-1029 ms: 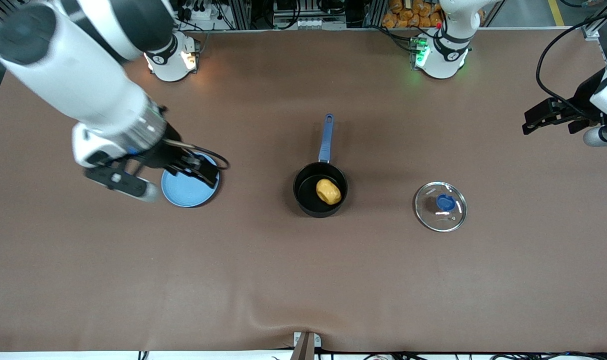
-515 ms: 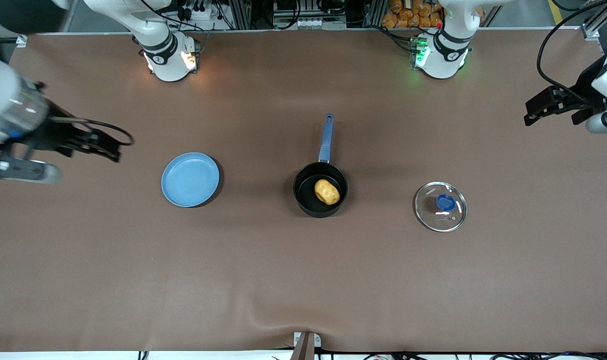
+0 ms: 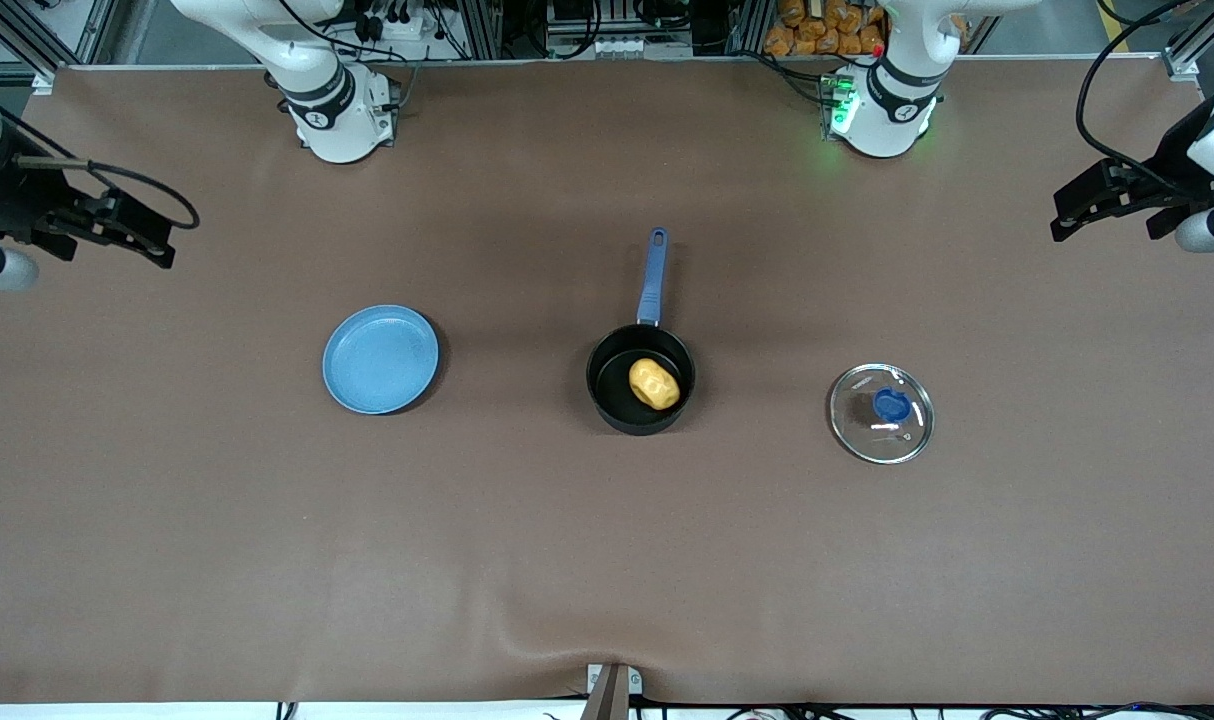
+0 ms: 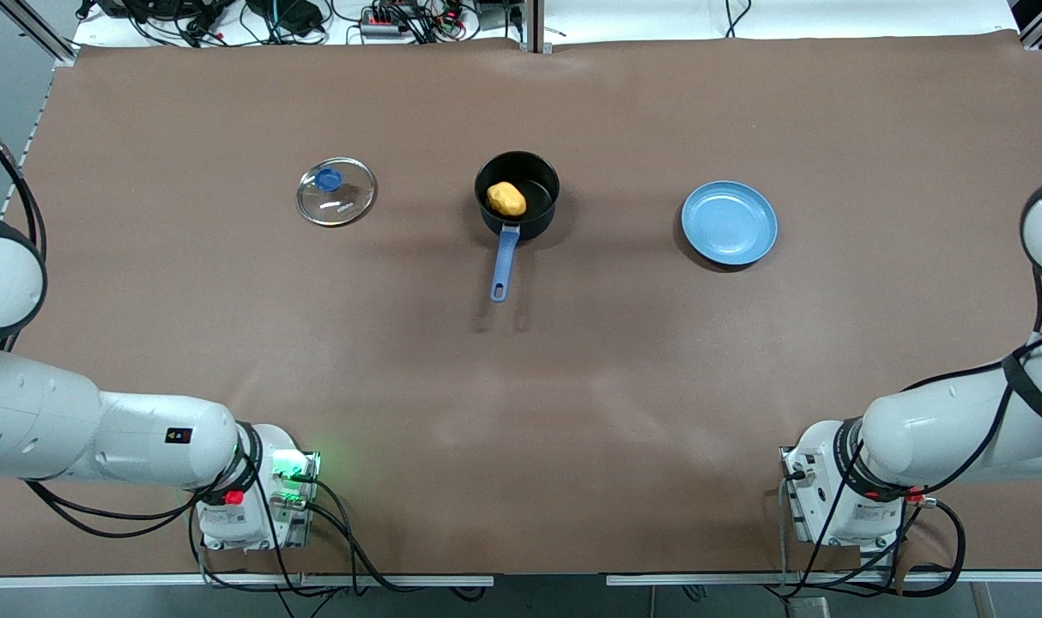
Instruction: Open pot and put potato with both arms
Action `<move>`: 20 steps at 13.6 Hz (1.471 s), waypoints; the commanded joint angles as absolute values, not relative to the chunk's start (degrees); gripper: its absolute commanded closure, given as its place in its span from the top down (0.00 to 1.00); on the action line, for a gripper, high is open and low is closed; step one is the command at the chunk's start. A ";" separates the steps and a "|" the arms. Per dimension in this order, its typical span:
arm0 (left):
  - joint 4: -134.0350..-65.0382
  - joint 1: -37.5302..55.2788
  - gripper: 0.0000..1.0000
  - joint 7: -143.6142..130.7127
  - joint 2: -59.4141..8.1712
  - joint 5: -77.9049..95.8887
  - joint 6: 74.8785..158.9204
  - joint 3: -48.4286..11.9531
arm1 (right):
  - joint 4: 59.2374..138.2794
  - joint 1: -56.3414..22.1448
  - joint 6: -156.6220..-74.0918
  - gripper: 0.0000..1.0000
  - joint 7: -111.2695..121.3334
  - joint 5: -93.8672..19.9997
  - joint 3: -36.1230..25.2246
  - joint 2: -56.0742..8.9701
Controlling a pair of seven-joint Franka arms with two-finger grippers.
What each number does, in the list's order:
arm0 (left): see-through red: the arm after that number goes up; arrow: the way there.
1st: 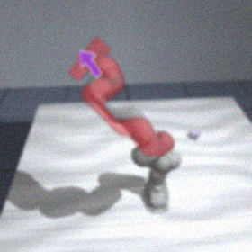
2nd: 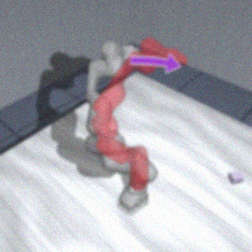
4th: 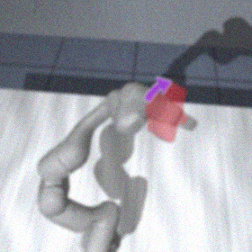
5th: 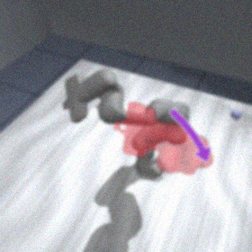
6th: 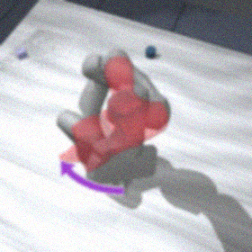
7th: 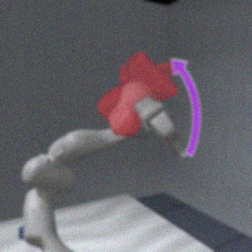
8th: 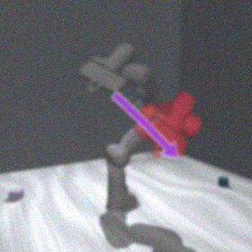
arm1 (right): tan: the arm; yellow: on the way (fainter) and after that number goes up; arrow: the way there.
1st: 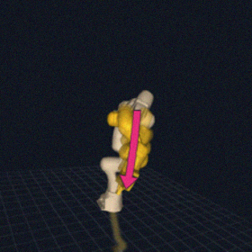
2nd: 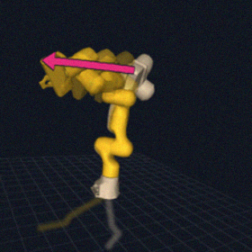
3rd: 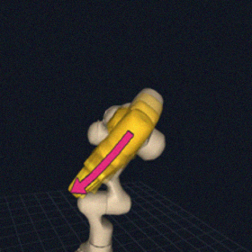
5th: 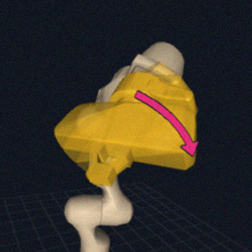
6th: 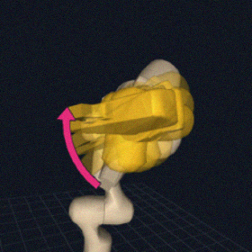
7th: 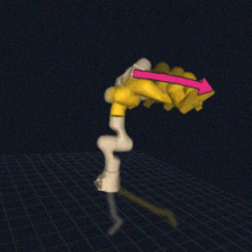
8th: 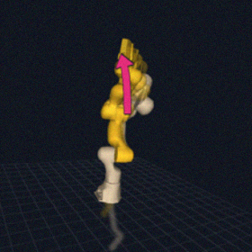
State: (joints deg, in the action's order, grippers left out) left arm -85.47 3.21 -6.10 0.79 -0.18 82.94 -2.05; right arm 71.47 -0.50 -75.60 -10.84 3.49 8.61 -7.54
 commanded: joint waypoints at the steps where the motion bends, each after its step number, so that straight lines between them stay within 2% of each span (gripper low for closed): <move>1: -85.78 3.34 1.00 -4.75 1.15 1.93 82.44 -1.41 | 80.05 0.53 -78.48 1.00 -4.77 2.64 6.60 -1.60; 4: -85.78 2.46 1.00 -4.75 0.70 2.72 82.53 -1.41 | 91.55 0.27 -85.23 1.00 0.08 2.20 4.40 6.13; 20: -85.78 2.73 1.00 -6.24 -0.09 3.43 87.45 -1.76 | 90.09 1.05 -84.73 1.00 1.49 -1.58 4.31 5.71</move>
